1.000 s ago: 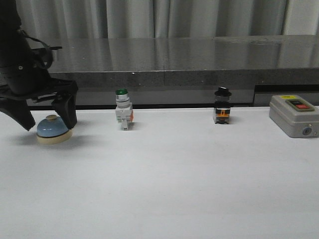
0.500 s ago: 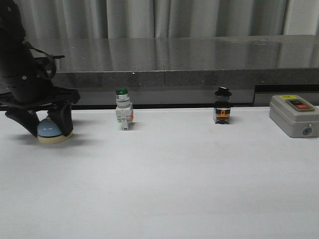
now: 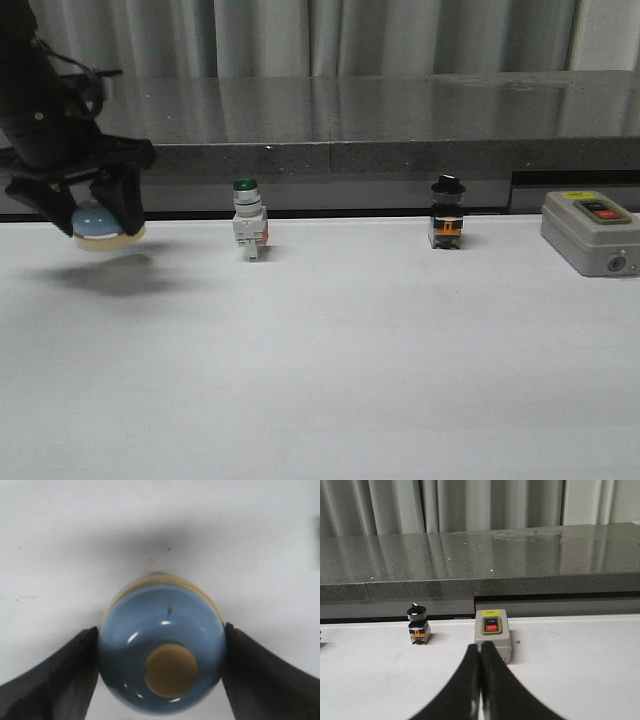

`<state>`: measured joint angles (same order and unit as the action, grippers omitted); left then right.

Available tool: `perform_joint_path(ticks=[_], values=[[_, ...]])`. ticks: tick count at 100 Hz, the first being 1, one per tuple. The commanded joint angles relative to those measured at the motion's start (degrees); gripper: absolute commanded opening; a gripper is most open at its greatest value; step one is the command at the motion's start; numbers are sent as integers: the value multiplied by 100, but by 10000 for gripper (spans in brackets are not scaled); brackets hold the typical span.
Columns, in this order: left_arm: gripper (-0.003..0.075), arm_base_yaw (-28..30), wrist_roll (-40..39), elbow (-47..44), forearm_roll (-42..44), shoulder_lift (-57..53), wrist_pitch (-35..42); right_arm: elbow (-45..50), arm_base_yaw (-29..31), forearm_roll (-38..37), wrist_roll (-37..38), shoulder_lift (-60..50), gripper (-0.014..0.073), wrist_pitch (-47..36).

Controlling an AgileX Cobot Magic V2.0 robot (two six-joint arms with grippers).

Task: Place and press bell with both arms
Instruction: 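Lift the bell with the left gripper and carry it toward table center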

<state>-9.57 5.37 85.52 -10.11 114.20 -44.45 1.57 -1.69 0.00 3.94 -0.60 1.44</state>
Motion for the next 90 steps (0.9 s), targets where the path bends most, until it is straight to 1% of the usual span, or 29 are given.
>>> perform_joint_path(ticks=[1,21,41,50,72,90], values=[[363,-136,0,93,-60,-628,79,-90,27,-63,-31,-109,-60,-470],[363,-536,0,-114,-70,-1163,6,-90,27,-63,-31,-109,-60,-470],[363,-1217,0,-112,-81,-1319,36,-90,27,-63,-31,-109,-60,-470],[363,-1560,0,-112,-70,-1213,71,-90,27,-63,-31,-109,-60,-470],[363,-2269,0,-89,-82,-906,538,-90,27,-63,-31,-109,-60,-470],[363,-2750,0,171,-70,-476,536,-90,27,-63,-31,-109,-60,-470]])
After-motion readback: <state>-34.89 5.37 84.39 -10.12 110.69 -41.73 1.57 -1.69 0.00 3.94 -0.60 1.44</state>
